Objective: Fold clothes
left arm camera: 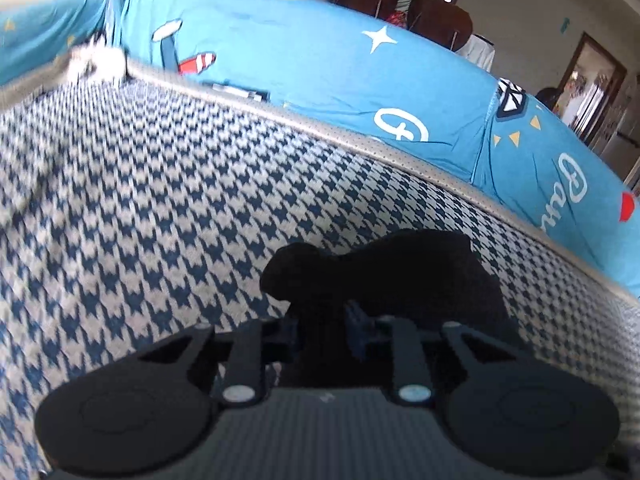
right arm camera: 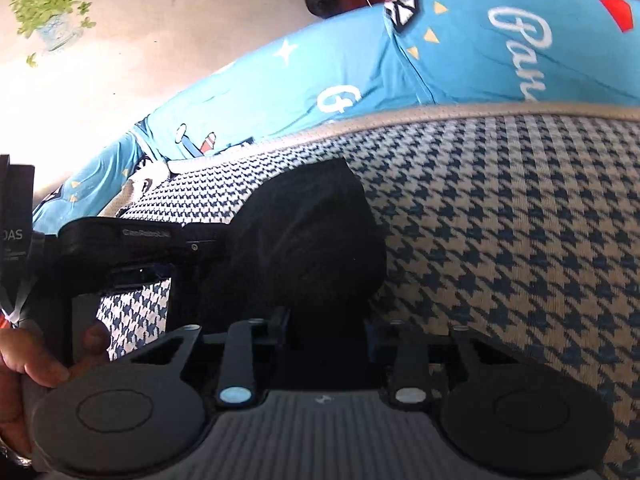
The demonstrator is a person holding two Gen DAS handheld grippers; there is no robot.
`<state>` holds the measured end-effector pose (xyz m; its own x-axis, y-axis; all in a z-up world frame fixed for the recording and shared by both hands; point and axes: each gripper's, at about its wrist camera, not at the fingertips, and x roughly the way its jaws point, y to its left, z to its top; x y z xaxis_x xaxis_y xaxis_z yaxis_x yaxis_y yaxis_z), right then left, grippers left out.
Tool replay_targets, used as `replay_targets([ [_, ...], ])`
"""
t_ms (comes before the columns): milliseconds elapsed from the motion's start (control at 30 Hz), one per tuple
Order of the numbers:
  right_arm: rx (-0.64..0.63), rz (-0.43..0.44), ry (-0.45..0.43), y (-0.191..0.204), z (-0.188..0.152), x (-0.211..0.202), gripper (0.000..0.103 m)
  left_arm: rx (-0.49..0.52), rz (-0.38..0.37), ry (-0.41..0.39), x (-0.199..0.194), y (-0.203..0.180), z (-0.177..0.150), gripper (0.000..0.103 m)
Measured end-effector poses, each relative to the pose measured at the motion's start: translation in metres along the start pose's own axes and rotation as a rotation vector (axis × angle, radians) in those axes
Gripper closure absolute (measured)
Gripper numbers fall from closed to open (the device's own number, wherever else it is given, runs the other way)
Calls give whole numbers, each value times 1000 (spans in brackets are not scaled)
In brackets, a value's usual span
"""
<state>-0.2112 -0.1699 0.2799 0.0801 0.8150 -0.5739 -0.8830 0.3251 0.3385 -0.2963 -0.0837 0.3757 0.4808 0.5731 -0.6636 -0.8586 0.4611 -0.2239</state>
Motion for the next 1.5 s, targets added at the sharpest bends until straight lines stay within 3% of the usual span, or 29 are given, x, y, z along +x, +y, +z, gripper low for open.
replay_targets([
  [200, -88, 52, -66, 20, 6, -4, 71, 56, 103, -109, -21, -8, 10, 83],
  [433, -124, 145, -94, 47, 16, 13, 71, 15, 190, -151, -32, 24, 20, 83],
  [600, -170, 69, -63, 52, 10, 26, 51, -66, 304, -114, -23, 56, 18, 71],
  [700, -156, 44, -93, 43, 13, 19, 49, -131, 322, -115, -25, 73, 19, 56],
  [867, -149, 110, -106, 41, 16, 10, 49, -164, 289, -129, -31, 80, 21, 45],
  [1067, -294, 202, -67, 72, -3, 15, 49, -131, 209, -100, -23, 66, 15, 30],
  [1167, -380, 200, -45, 83, -14, 18, 49, -98, 173, -75, -15, 57, 13, 29],
  [1267, -425, 159, 76, 85, -27, 34, 49, -50, 180, -53, -6, 49, 10, 22],
  [1500, -536, 115, 104, 91, -36, 33, 49, -30, 208, 0, 8, 55, 3, 12],
])
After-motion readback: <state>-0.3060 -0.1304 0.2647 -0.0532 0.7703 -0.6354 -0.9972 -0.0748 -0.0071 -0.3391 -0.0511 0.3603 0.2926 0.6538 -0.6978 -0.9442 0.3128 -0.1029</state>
